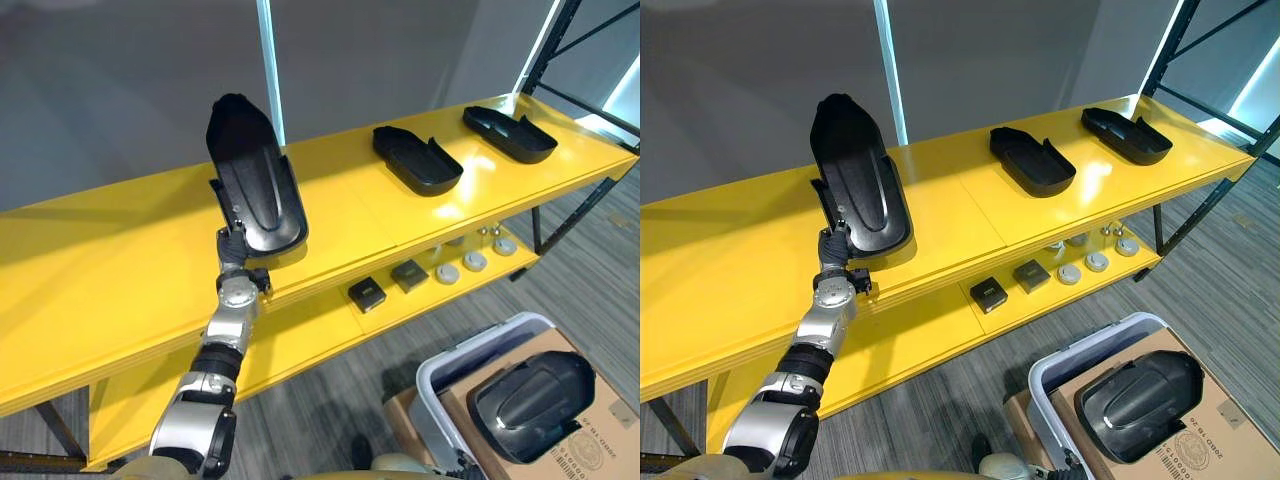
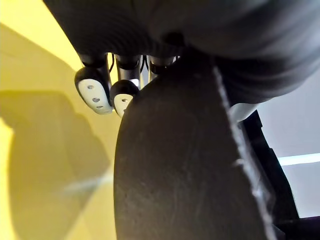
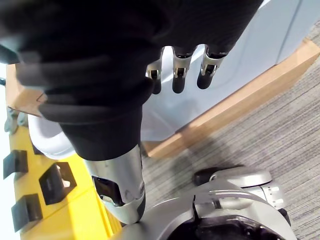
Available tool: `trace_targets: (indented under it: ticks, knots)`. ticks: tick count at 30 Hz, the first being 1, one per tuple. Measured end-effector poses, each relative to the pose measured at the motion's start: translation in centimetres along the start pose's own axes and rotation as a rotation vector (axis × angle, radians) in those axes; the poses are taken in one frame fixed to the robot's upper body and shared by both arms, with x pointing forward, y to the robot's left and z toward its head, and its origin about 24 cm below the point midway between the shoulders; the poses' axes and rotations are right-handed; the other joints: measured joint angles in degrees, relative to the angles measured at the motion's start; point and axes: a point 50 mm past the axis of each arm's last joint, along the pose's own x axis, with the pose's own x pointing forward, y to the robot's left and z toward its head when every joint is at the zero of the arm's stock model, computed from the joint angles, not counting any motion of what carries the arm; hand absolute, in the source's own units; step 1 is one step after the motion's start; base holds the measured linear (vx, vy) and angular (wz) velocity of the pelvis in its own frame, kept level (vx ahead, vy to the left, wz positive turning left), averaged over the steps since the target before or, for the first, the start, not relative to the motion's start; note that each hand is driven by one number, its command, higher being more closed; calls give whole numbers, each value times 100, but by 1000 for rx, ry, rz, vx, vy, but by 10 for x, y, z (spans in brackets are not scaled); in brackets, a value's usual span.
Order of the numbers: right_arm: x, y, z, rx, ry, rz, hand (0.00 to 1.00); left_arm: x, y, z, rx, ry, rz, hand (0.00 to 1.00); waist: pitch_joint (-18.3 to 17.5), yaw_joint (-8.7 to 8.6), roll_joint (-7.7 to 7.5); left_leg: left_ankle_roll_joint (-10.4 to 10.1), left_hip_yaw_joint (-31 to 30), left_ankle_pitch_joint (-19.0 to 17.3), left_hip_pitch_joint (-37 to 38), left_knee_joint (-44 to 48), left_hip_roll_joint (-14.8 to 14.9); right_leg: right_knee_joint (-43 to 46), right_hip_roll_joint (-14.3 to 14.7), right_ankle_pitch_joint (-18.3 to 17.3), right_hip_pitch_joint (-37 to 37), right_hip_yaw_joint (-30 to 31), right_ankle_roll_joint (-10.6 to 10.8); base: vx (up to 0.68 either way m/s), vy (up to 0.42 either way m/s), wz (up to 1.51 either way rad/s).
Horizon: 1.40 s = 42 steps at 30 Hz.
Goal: Walk over and take plastic housings, then place them on the shelf
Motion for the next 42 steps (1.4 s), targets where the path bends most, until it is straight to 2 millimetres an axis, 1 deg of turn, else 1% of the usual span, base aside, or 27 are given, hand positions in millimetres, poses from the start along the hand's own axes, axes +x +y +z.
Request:
trace_targets:
  ticks: [1,2,4,7,9,17,20,22,25,29,37,42]
  knots:
    - [1,1,3,-4,-10,3,0,4,0,7,0,-13,4,100,86,1,-7,0,7,-1,20,7,0,40,-1,-6,0,9,-9,0,0,0]
    - [2,1,6,-5,-16,5,0,6,1,10,0,-17,6,0,141,-1,-12,-1,9,-2,27,16,1,72,-1,-12,-7,12,-18,0,0,0]
    - [4,3,11,-9,-32,10,0,8,3,13,-13,-21,19,0,252,-3,-19,-3,52,-18,9,32,1,119,-4,-19,-66,59,-27,-51,11,-9]
    - [4,3,13,-9,-38,11,0,11,6,19,-40,-23,56,0,287,1,-24,2,113,-23,-76,52,0,168,-4,-26,-189,118,-32,-83,-11,-12]
    - [4,3,13,-9,-38,11,0,12,6,18,-40,-14,63,0,299,-3,-21,5,121,-24,-76,77,2,170,-4,-30,-184,124,-35,-94,-26,-3]
    - [4,2,13,-9,-43,10,0,6,-5,14,-94,25,65,0,307,1,-13,-36,97,35,-66,-44,14,174,-4,-27,-176,39,-37,-89,-29,4]
    - [4,2,13,-9,-43,10,0,0,-12,16,-134,17,62,0,306,3,-12,-19,28,150,-39,-208,10,156,-4,-21,-152,-46,-46,-13,-13,12]
    - [4,3,13,-8,-42,10,0,-4,-11,14,-146,7,58,0,307,2,-11,-34,-26,187,56,-245,13,138,1,-19,-95,-100,-48,51,-5,15]
    - [4,2,13,-9,-39,9,0,-7,-8,9,-157,12,61,0,306,17,-10,-24,-53,195,132,-245,15,61,0,-19,42,-153,-48,47,9,9]
    - [4,2,13,-11,-33,9,0,-12,-7,9,-181,-3,64,0,304,24,-9,-24,-70,194,133,-270,11,11,-2,-19,108,-187,-48,10,13,7]
    - [4,2,12,-12,-31,7,0,-36,-4,8,-270,-67,107,0,278,38,4,-24,-108,194,137,-235,15,-10,-1,-16,124,-211,-52,-2,0,1]
    - [4,1,11,-13,-28,5,0,-45,-6,6,-264,-89,80,0,254,50,13,-24,-105,194,130,-224,24,-10,2,-8,130,-216,-63,-50,-7,0]
